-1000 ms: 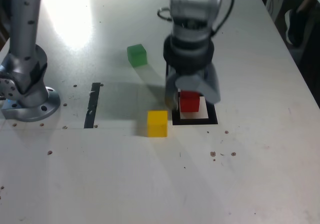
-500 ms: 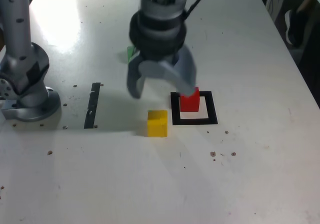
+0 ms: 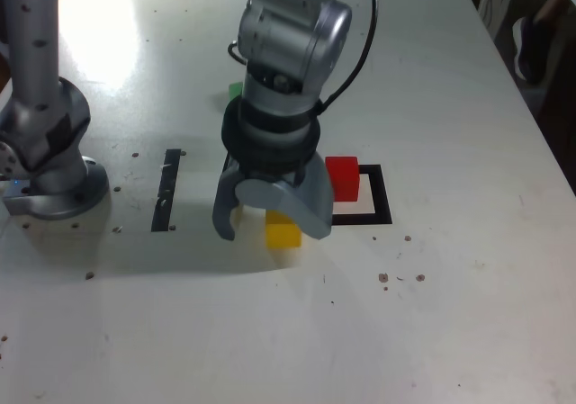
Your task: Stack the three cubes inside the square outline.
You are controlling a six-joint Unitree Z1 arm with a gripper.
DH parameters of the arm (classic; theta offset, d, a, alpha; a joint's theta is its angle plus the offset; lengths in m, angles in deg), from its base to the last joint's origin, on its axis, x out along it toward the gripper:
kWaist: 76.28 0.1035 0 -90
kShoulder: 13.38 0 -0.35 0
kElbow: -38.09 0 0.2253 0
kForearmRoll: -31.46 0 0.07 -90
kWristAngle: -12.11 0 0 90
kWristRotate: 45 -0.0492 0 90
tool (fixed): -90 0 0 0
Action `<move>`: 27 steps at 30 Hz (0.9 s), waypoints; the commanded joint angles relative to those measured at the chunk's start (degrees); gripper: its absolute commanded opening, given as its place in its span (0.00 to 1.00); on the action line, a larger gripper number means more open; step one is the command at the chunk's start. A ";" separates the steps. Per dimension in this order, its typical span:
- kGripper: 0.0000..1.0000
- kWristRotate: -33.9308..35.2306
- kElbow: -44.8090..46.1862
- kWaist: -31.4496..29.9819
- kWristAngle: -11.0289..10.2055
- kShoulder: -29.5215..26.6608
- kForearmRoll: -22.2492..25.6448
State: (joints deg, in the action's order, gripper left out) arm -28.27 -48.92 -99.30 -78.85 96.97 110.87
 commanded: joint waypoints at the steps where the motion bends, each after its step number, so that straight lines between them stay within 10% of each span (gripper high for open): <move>1: 0.91 0.21 0.58 0.07 0.06 0.83 -0.86; 17: 0.75 0.23 2.09 1.00 -2.22 3.10 -4.21; 27: 0.37 0.23 2.67 1.22 -1.84 3.09 -6.19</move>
State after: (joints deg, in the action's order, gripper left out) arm -28.13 -46.47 -98.20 -80.85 99.85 105.21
